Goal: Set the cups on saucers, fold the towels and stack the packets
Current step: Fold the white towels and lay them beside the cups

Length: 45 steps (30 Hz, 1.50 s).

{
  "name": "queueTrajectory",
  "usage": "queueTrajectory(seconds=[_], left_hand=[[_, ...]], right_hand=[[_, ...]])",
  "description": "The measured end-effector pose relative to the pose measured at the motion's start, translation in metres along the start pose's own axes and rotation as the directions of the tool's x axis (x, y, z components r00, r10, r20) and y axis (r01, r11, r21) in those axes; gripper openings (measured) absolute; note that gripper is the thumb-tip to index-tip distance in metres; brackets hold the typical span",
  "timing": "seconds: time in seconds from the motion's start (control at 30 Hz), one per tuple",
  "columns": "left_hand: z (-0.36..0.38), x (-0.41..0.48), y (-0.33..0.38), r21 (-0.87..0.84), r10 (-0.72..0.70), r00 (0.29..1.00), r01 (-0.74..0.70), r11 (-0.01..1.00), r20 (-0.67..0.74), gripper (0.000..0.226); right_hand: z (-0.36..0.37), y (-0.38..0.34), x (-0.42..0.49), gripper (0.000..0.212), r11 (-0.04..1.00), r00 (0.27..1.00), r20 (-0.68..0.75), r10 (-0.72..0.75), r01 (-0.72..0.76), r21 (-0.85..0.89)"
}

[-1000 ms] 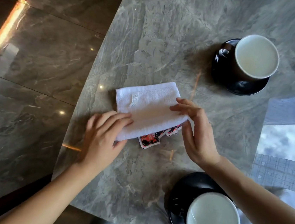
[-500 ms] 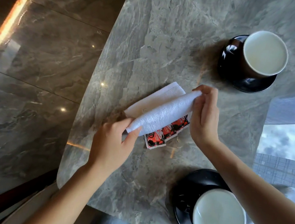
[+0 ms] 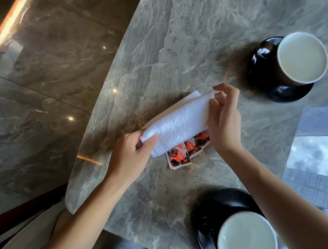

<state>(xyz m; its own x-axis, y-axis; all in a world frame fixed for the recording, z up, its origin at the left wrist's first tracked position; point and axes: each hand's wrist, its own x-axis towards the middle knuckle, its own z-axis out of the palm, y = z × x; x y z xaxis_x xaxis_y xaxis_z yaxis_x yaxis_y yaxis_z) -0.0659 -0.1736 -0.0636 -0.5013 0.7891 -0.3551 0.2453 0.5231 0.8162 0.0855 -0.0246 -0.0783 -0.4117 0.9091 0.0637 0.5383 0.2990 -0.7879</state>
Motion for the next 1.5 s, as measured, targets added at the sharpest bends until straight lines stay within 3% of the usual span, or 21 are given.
queueTrajectory(seconds=[0.27, 0.47, 0.7, 0.8, 0.87, 0.97, 1.07, 1.2, 1.5], left_hand=[[-0.003, 0.007, -0.002, 0.096, -0.007, 0.999, 0.011, 0.995, -0.045, 0.041], [-0.003, 0.007, -0.003, 0.108, -0.008, 0.997, 0.016, 0.994, -0.076, 0.040], [-0.003, 0.002, 0.001, 0.335, 0.052, 0.989, -0.004, 0.942, -0.136, 0.042], [0.001, -0.002, 0.008, 0.413, 0.101, 0.952, 0.028, 0.910, -0.288, 0.030], [0.004, -0.006, 0.014, 0.397, 0.182, 0.916, -0.028, 0.917, -0.358, 0.041], [0.014, -0.013, 0.024, 0.446, 0.441, 0.873, -0.318, 0.837, -0.207, 0.041], [0.028, -0.021, 0.022, 0.480, 0.499, 0.862, -0.478, 0.735, 0.095, 0.048], [0.030, -0.021, 0.006, 0.544, 0.416, 0.878, -0.474, 0.692, 0.235, 0.060], [0.025, -0.012, -0.007, 0.667, 0.347, 0.905, -0.418, 0.617, 0.246, 0.063]], right_hand=[[0.003, 0.000, 0.007, 0.028, 0.995, 1.000, 0.022, -0.013, 0.015, -0.103], [0.004, -0.003, 0.015, 0.024, 0.969, 0.993, 0.069, -0.091, 0.104, -0.224], [0.003, -0.007, 0.018, 0.026, 0.934, 0.986, 0.115, -0.120, 0.151, -0.324], [0.003, -0.010, 0.019, 0.027, 0.927, 0.985, 0.130, -0.111, 0.150, -0.344], [0.003, -0.012, 0.020, 0.027, 0.919, 0.983, 0.152, -0.099, 0.149, -0.365], [0.003, -0.014, 0.023, 0.028, 0.913, 0.981, 0.179, -0.075, 0.139, -0.384], [0.003, -0.017, 0.024, 0.028, 0.910, 0.980, 0.191, -0.064, 0.136, -0.392], [0.002, -0.018, 0.027, 0.028, 0.909, 0.976, 0.214, -0.040, 0.125, -0.399], [0.003, -0.020, 0.028, 0.027, 0.917, 0.977, 0.211, 0.028, 0.059, -0.395]])
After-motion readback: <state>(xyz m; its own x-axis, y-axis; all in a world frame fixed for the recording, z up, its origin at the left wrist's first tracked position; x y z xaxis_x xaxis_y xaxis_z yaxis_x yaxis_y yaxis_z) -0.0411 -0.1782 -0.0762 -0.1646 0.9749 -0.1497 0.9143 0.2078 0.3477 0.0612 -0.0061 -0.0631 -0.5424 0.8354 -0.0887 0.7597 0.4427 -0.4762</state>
